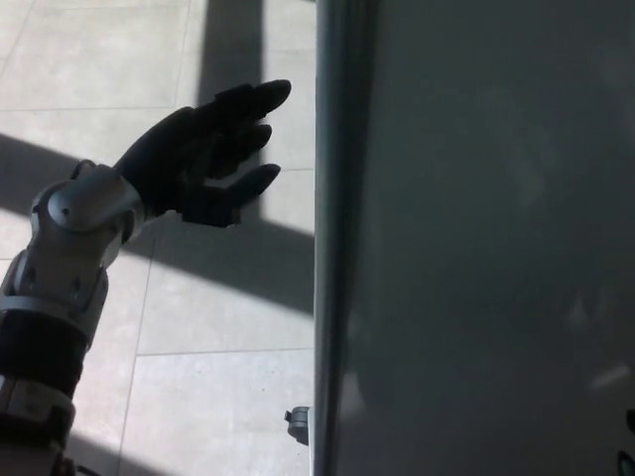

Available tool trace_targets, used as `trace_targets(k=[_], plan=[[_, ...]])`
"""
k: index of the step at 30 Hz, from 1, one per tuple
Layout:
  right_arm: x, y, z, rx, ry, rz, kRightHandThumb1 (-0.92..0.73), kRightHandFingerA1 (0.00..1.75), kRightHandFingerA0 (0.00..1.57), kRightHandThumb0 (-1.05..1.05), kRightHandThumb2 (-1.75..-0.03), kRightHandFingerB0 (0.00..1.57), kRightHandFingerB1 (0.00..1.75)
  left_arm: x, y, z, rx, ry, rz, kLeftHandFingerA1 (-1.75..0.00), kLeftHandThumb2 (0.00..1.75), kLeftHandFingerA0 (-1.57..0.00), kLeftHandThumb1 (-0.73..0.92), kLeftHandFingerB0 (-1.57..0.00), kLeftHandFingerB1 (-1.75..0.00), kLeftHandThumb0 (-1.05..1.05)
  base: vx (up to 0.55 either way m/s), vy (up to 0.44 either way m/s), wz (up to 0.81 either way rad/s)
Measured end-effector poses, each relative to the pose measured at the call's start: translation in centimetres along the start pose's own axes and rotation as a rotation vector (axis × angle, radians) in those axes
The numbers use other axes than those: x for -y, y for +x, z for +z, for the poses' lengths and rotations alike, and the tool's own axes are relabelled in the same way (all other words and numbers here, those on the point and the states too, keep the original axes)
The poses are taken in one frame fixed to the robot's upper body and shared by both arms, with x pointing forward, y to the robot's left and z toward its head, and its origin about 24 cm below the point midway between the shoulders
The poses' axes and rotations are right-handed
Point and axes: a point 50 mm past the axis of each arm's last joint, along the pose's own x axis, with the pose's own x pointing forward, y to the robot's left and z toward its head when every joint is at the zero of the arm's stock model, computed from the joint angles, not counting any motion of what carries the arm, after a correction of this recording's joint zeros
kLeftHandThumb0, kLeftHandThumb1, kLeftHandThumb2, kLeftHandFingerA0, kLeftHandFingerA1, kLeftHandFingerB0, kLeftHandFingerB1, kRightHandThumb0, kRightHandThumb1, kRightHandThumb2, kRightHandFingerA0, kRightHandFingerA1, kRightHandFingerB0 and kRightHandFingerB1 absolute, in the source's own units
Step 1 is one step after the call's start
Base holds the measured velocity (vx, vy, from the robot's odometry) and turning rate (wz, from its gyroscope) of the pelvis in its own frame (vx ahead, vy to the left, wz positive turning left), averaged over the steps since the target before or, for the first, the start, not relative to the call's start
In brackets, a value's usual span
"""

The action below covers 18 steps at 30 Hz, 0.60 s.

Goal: A white board is being place on the right hand side and parallel to the robot and the robot uses its left hand to grab on the leftside of the whiteboard and drag the whiteboard from the right hand side to the left hand side

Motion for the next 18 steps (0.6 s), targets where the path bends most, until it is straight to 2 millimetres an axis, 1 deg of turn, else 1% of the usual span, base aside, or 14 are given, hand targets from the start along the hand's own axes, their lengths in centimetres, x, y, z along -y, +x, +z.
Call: trace_targets(k=[5, 11, 12, 16, 17, 18], plan=[[-0.2, 0.0, 0.0, 0.000, -0.016, 0.010, -0.72, 0.46, 0.28, -0.62, -0.89, 0.16, 0.40, 0.8, 0.9, 0.7, 0.023, -0.012, -0.040, -0.02, 0.97, 0.00, 0.59, 0.00, 0.00, -0.95, 0.00, 0.000, 0.00], [0.0, 0.0, 0.1, 0.004, 0.003, 0.004, -0.74, 0.46, 0.26, -0.61, -0.88, 0.14, 0.40, 1.5, 1.3, 0.8, 0.024, -0.009, -0.080, -0.01, 0.97, 0.00, 0.59, 0.00, 0.00, -0.95, 0.00, 0.000, 0.00], [0.0, 0.0, 0.1, 0.005, 0.006, 0.005, -0.72, 0.45, 0.26, -0.63, -0.88, 0.16, 0.40, 1.6, 1.3, 0.8, 0.024, -0.008, -0.083, -0.03, 1.00, 0.00, 0.60, 0.00, 0.00, -0.96, 0.00, 0.000, 0.00], [0.1, 0.1, 0.2, 0.009, 0.016, 0.007, -0.72, 0.45, 0.25, -0.63, -0.88, 0.15, 0.40, 1.9, 1.4, 0.9, 0.017, 0.015, -0.101, -0.03, 1.00, 0.00, 0.61, 0.00, 0.00, -0.97, 0.00, 0.000, 0.00], [0.1, 0.1, 0.2, 0.011, 0.018, 0.007, -0.89, 0.37, 0.33, -0.57, -0.65, 0.17, 0.29, 1.9, 1.4, 0.9, 0.015, 0.022, -0.104, -0.05, 1.06, 0.00, 0.65, 0.00, 0.00, -0.99, 0.00, 0.000, 0.00], [0.0, 0.1, 0.3, 0.012, 0.018, 0.009, -0.89, 0.37, 0.33, -0.57, -0.65, 0.17, 0.29, 2.0, 1.4, 1.0, 0.015, 0.030, -0.107, -0.05, 1.06, 0.00, 0.65, 0.00, 0.00, -0.99, 0.00, 0.000, 0.00]])
